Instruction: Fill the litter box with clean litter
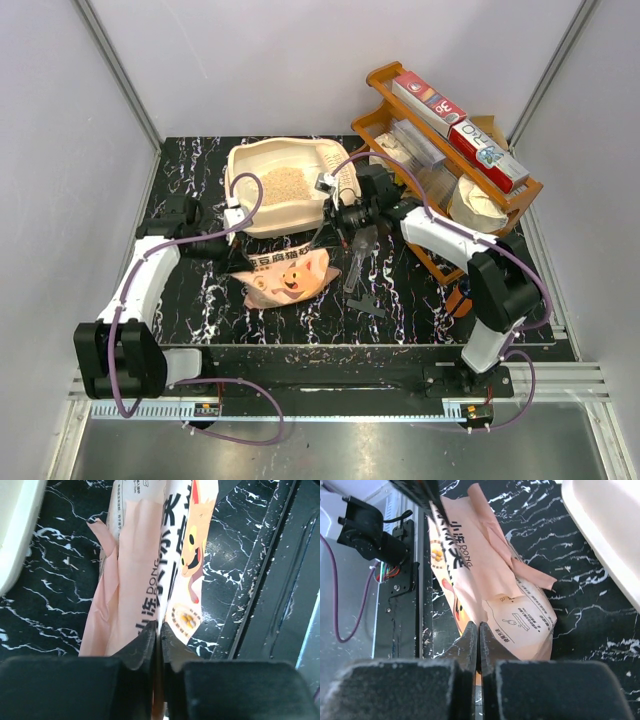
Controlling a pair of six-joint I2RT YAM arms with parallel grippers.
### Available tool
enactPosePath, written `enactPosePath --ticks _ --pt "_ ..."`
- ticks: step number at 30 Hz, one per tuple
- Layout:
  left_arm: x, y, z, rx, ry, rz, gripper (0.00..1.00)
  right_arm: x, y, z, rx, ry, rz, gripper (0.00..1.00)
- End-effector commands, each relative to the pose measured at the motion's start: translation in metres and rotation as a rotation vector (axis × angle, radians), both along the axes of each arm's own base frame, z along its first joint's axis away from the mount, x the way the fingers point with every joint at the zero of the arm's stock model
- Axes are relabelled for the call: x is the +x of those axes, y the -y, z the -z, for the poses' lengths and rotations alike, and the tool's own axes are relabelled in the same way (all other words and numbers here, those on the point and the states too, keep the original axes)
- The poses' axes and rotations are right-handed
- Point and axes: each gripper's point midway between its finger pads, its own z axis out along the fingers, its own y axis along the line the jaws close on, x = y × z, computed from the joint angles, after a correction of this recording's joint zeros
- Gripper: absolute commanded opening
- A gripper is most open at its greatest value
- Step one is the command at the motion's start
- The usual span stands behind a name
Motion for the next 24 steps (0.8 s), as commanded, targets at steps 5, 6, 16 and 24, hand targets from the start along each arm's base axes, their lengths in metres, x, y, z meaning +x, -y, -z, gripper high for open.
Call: enactPosePath --ticks 5,6,16,24 --pt "0.025 0.021 -0.052 -0.121 0.287 -0.034 0.49 0.04 0.01 -0.034 0.088 -0.042 0.105 0.0" --pt "0.031 0.025 -0.053 -0.126 0.307 -0.032 0.53 0.039 0.01 -0.033 0.087 -0.045 0.105 0.0" --pt "0.065 0.085 -0.053 -0.138 0.352 0.116 0.59 0.034 0.01 -0.035 0.098 -0.066 0.088 0.0" --pt "0.074 0.111 -0.047 -0.152 0.311 0.185 0.5 0.036 0.009 -0.037 0.108 -0.06 0.099 0.0"
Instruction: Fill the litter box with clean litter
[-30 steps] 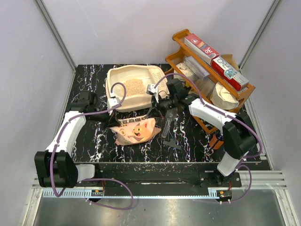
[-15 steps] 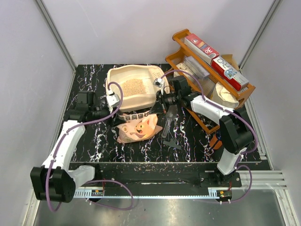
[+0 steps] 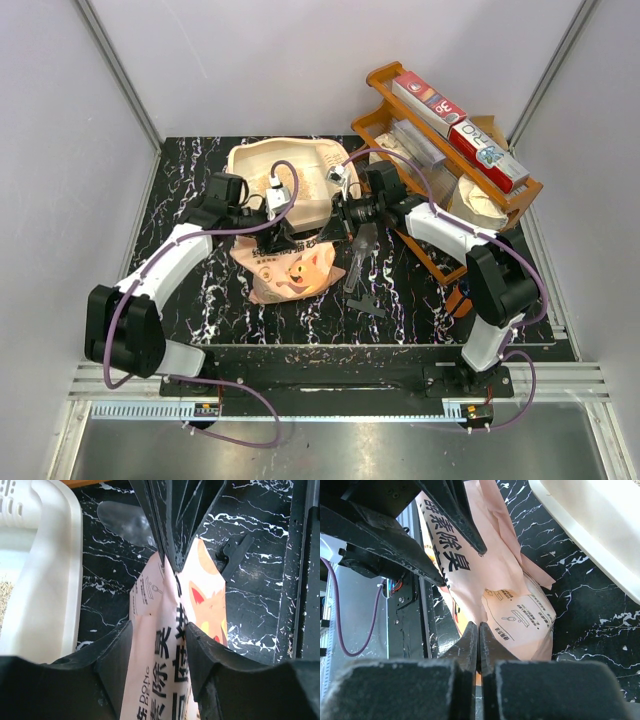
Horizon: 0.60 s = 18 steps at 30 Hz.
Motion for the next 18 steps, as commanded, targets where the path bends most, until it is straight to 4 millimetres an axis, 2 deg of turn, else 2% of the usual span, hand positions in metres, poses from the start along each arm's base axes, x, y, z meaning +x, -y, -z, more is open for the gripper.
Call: enactPosePath --ticks 1,6,11,15,17,18 --pt "0.015 0.021 -0.023 -0.044 0.085 0.057 0.49 0.014 -0.006 -0.045 0.108 0.115 -0.006 0.0" --pt "0.013 0.032 -0.01 -0.028 0.03 0.093 0.4 0.013 -0.006 -0.046 0.112 0.108 -0.006 0.0" --pt "0.018 0.034 -0.001 -0.007 -0.008 0.093 0.31 0.012 -0.005 -0.045 0.112 0.105 -0.007 0.0" --pt "0.021 0.036 0.0 0.007 -0.066 0.09 0.17 0.01 -0.003 -0.041 0.102 0.095 -0.007 0.0" --pt "0.022 0.037 0.002 0.003 -0.12 0.071 0.13 0.009 -0.003 -0.04 0.097 0.098 -0.01 0.0" --pt "0.021 0.037 0.002 0.005 -0.147 0.066 0.11 0.01 -0.003 -0.042 0.097 0.119 -0.013 0.04"
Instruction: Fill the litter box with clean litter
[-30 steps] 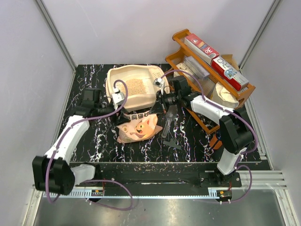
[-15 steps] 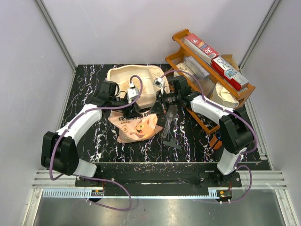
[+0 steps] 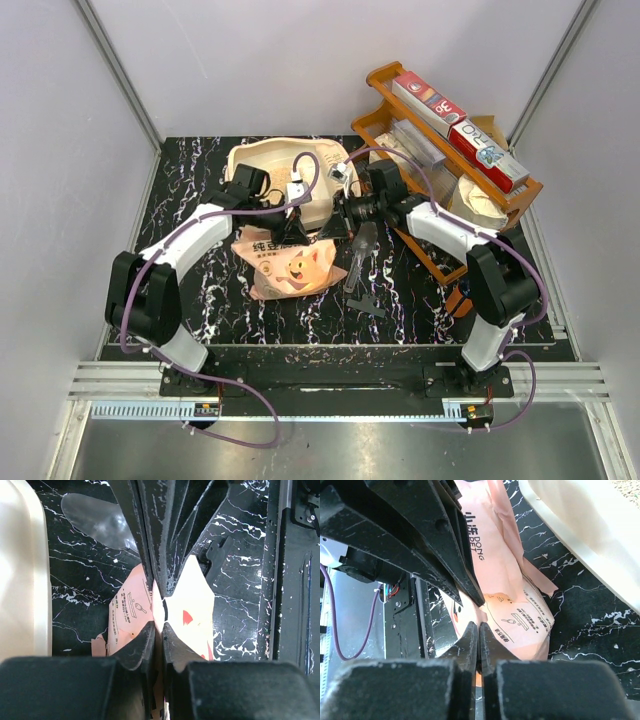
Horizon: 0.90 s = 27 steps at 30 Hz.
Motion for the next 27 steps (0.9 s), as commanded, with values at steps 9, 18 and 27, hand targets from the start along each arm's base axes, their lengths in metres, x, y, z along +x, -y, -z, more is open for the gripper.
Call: enactPosePath --ticks 9,18,27 --pt "0.002 0.007 -0.016 -0.05 -0.104 -0.057 0.0 0.015 0.075 -0.053 -0.201 0.489 0.14 0.57" --pt "-0.001 0.005 -0.012 -0.037 -0.131 -0.078 0.0 -0.068 0.134 0.037 -0.487 0.317 -0.061 0.62" --pt "-0.004 0.005 -0.011 -0.036 -0.141 -0.076 0.0 -0.097 0.143 0.098 -0.583 0.173 -0.225 0.6"
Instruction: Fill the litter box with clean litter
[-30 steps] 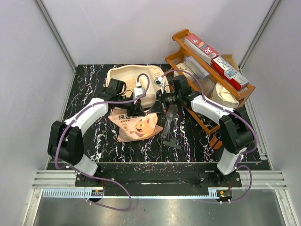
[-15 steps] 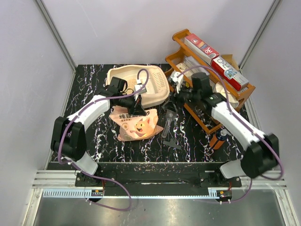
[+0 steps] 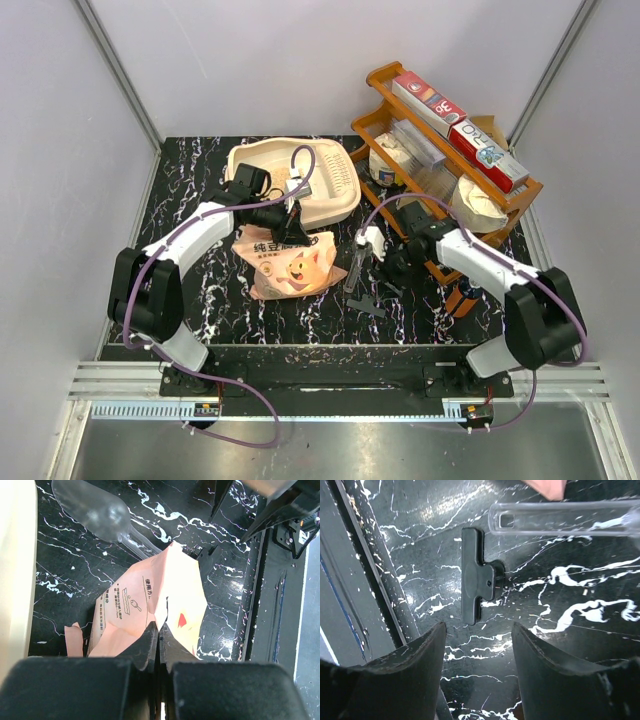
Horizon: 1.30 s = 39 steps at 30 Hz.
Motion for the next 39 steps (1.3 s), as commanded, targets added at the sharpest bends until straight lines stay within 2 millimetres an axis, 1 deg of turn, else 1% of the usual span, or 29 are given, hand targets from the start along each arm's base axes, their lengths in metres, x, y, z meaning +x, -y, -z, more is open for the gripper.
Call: enactPosePath --ticks 1,3,4,6,7,11,14,18,21,25,27,28,30,31,32,36,39 --pt "-0.001 0.001 -0.014 -0.029 0.044 0.003 0.0 -0.003 -0.002 0.018 -0.04 -0.062 -0.064 0.59" --pt "-0.002 0.001 -0.014 -0.029 0.041 0.003 0.0 0.002 -0.008 0.021 -0.037 -0.092 -0.054 0.58" --pt "-0.003 0.001 -0.014 -0.029 0.044 0.006 0.0 0.003 -0.01 0.028 -0.042 -0.125 -0.054 0.56" --pt "-0.004 0.001 -0.013 -0.028 0.04 0.007 0.0 0.008 -0.016 0.028 -0.028 -0.137 -0.054 0.56" --pt "-0.005 0.002 -0.013 -0.027 0.041 0.009 0.0 0.009 -0.017 0.034 -0.039 -0.155 -0.05 0.56" --pt "-0.006 0.001 -0.012 -0.024 0.042 0.009 0.0 0.013 -0.021 0.04 -0.036 -0.18 -0.053 0.54" --pt "-0.006 0.0 -0.011 -0.019 0.047 0.008 0.0 0.006 -0.026 0.039 -0.012 -0.233 -0.07 0.52" --pt "-0.005 -0.001 -0.01 -0.012 0.052 0.006 0.0 -0.011 -0.027 0.044 -0.012 -0.297 -0.105 0.45" --pt "-0.006 -0.001 -0.008 -0.01 0.048 0.004 0.0 -0.015 -0.027 0.048 -0.019 -0.314 -0.109 0.43" --pt "-0.005 -0.001 -0.007 -0.009 0.047 0.005 0.0 -0.013 -0.03 0.052 -0.021 -0.316 -0.106 0.39" --pt "-0.005 -0.001 -0.007 -0.01 0.045 0.006 0.0 -0.012 -0.032 0.053 -0.015 -0.316 -0.104 0.31" --pt "-0.005 -0.001 -0.007 -0.01 0.044 0.008 0.0 -0.011 -0.033 0.053 -0.011 -0.315 -0.103 0.22" --pt "-0.005 -0.001 -0.007 -0.012 0.041 0.007 0.0 -0.009 -0.035 0.052 -0.006 -0.317 -0.099 0.12" --pt "-0.005 0.0 -0.007 -0.013 0.041 0.008 0.0 -0.009 -0.035 0.051 -0.005 -0.315 -0.098 0.03" --pt "-0.005 0.0 -0.007 -0.013 0.041 0.008 0.0 -0.008 -0.035 0.051 -0.004 -0.311 -0.096 0.0" --pt "-0.003 0.001 -0.006 -0.015 0.035 0.011 0.0 -0.009 -0.029 0.047 -0.022 -0.281 -0.103 0.0" --pt "-0.002 0.002 -0.006 -0.019 0.034 0.011 0.0 -0.015 -0.027 0.05 -0.027 -0.303 -0.099 0.0"
